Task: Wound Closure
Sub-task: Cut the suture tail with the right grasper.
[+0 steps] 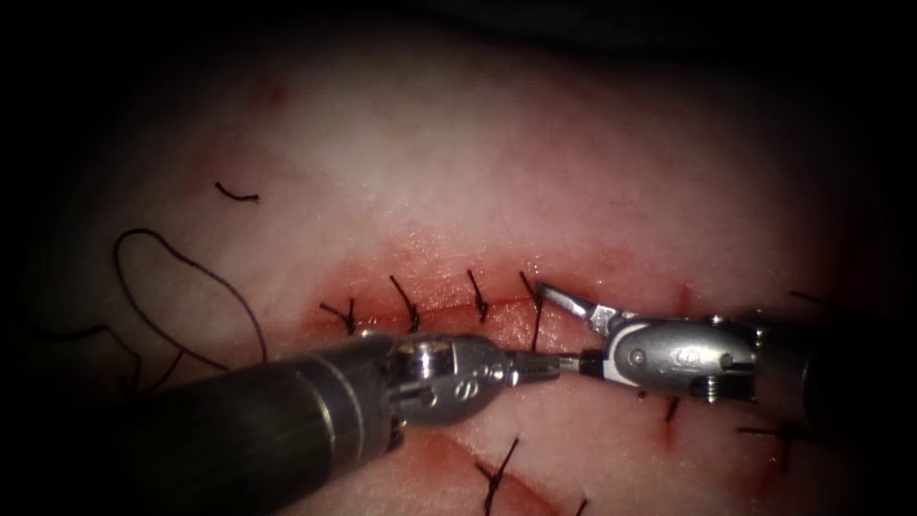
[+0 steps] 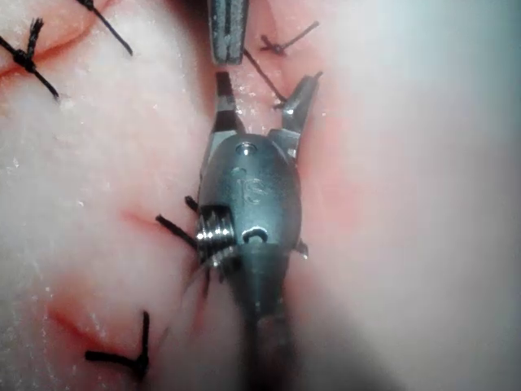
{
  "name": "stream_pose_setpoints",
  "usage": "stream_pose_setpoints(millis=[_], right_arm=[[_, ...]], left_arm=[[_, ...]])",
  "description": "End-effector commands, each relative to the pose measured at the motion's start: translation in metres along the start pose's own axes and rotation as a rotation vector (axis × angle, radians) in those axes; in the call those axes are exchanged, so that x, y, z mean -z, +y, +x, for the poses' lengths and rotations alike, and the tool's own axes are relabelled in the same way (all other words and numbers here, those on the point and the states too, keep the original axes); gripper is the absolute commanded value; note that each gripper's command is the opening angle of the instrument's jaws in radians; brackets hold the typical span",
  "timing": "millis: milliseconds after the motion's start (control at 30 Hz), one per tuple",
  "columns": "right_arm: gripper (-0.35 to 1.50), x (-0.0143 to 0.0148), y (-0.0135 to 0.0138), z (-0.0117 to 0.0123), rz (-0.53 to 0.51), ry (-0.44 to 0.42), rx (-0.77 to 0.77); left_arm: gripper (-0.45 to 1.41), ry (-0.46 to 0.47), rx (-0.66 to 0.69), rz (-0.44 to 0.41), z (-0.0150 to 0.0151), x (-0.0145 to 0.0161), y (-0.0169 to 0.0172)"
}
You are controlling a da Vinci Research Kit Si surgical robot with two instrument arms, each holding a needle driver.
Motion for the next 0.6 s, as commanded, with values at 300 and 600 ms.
stream_pose_setpoints(millis=[300, 600], right_arm=[[1.41, -0.0034, -0.001, 0.0002, 0.037, 0.063, 0.066], [1.38, -0.0044, -0.0013, 0.0006, 0.041, 0.075, 0.083]], left_arm=[[-0.45, 0.0, 0.0, 0.002, 0.0006, -0.0008, -0.0002], [-0.45, -0.003, 0.0, 0.007, 0.0007, -0.0011, 0.0001]])
